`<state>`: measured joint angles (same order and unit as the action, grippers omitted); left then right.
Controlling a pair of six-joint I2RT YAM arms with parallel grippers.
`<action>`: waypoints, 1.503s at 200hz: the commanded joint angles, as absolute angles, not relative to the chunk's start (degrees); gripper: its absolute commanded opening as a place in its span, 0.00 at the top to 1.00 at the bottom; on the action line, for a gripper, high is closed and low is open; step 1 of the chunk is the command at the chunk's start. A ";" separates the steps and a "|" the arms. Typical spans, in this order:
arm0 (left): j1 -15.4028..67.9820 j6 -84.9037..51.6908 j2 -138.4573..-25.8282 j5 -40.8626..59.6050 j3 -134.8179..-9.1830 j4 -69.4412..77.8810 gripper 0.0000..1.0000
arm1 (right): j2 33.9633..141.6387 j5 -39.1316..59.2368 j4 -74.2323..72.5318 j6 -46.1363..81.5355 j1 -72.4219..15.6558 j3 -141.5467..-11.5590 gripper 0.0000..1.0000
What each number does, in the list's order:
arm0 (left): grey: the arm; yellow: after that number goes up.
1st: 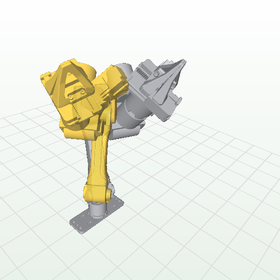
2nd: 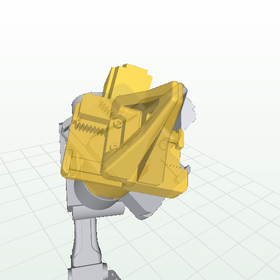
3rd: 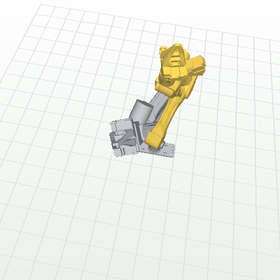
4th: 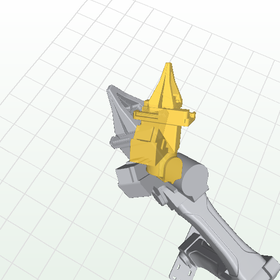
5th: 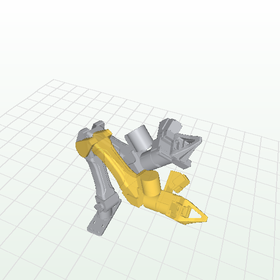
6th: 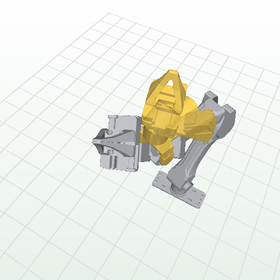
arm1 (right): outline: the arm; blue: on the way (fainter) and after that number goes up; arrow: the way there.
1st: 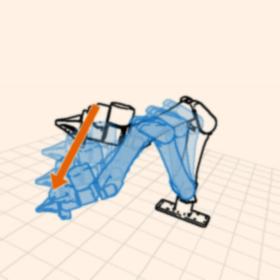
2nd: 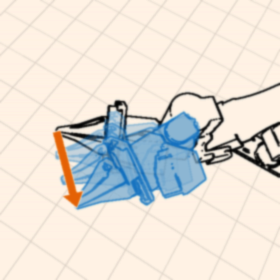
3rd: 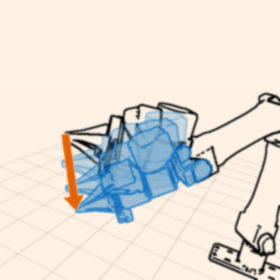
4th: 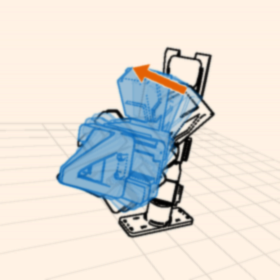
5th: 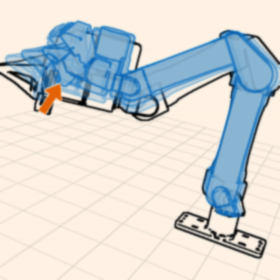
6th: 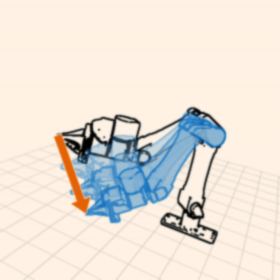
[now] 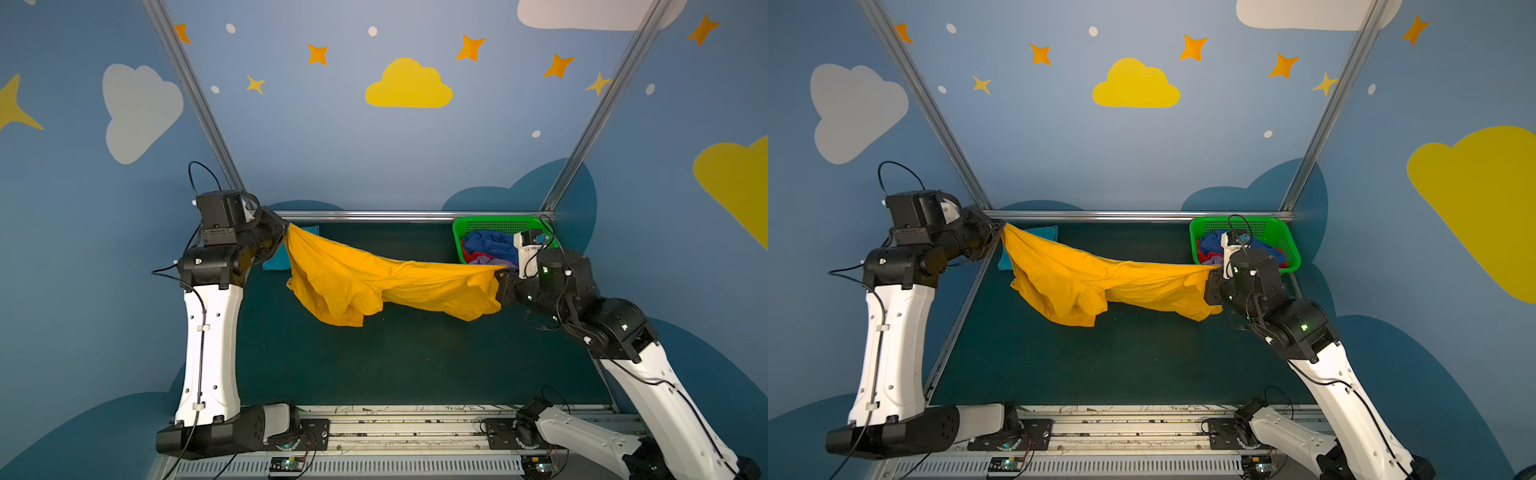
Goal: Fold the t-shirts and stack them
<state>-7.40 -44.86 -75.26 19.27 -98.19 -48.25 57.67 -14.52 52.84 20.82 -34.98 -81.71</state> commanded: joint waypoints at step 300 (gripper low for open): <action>26.44 -56.05 -78.22 5.31 -43.81 -46.87 0.71 | 75.77 -9.28 47.89 24.47 -31.03 -74.02 1.00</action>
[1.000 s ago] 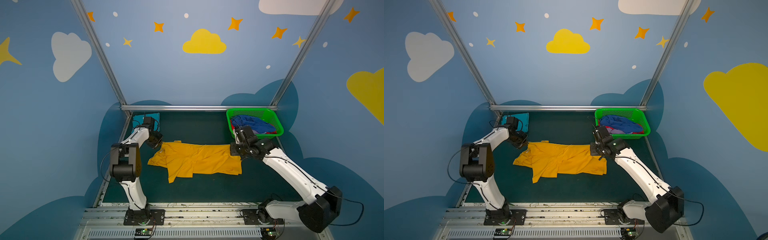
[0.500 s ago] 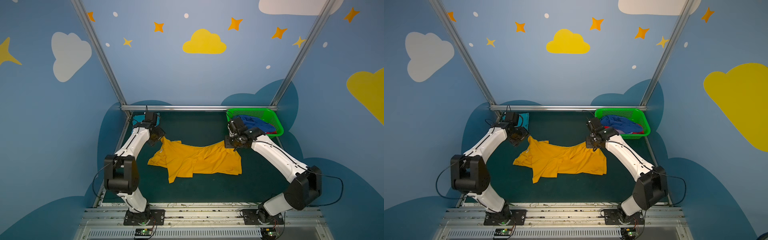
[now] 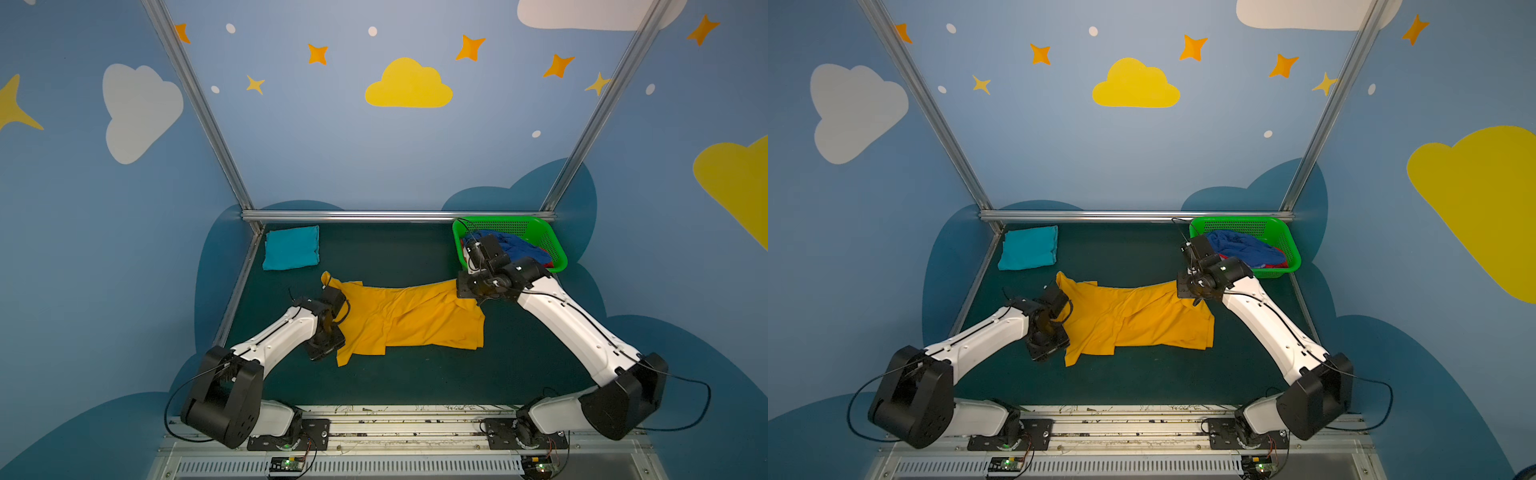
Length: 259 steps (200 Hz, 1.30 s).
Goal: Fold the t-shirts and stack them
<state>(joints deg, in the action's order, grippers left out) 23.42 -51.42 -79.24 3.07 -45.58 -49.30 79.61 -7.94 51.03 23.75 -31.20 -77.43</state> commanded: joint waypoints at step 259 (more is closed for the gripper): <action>30.32 -57.58 -81.32 5.14 -48.79 -38.85 0.25 | 71.87 -7.89 42.01 21.48 -30.50 -67.76 1.00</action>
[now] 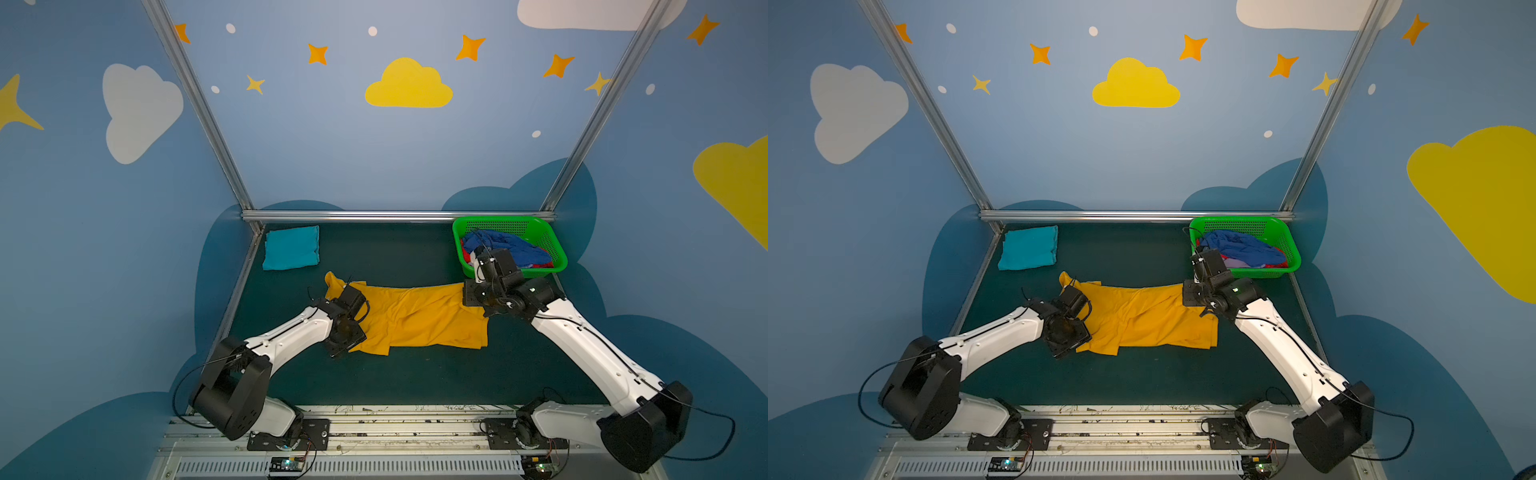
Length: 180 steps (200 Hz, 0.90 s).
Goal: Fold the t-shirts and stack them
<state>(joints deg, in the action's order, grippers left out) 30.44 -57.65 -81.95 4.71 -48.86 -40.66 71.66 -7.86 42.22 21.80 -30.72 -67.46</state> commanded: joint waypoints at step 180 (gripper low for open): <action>17.33 -46.80 -90.40 1.05 -68.31 -49.57 0.96 | 78.19 -8.67 39.73 19.34 -29.18 -70.12 1.00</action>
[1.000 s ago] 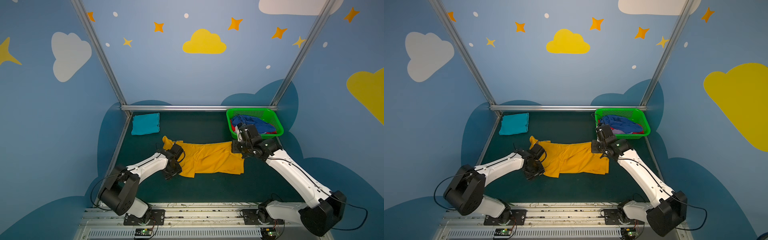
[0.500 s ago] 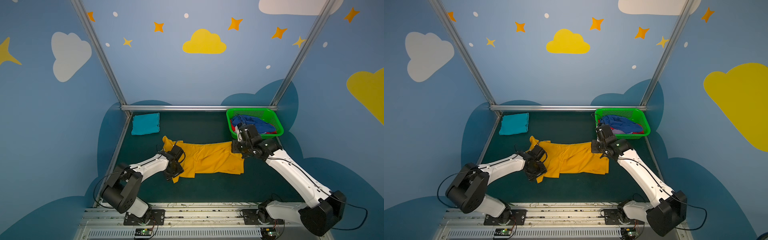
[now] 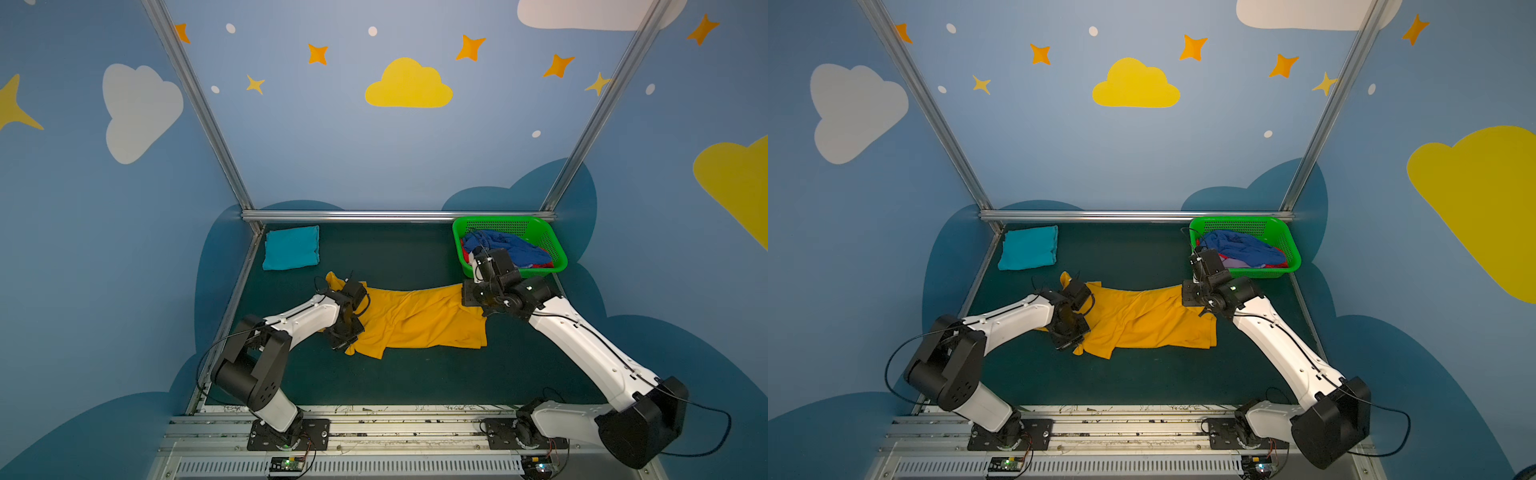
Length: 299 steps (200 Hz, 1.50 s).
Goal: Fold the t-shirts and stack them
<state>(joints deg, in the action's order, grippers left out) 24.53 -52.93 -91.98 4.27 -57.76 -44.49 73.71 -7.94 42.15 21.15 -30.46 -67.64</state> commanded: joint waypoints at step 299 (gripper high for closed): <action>-5.46 -44.46 -50.81 15.60 -48.08 -37.20 0.96 | 69.34 -5.35 7.86 16.49 -32.17 -54.06 1.00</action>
<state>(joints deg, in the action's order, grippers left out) -5.21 -44.34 -54.89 17.63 -50.30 -36.62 73.38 -2.37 6.83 13.50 -31.94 -54.87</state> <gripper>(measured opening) 0.055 0.048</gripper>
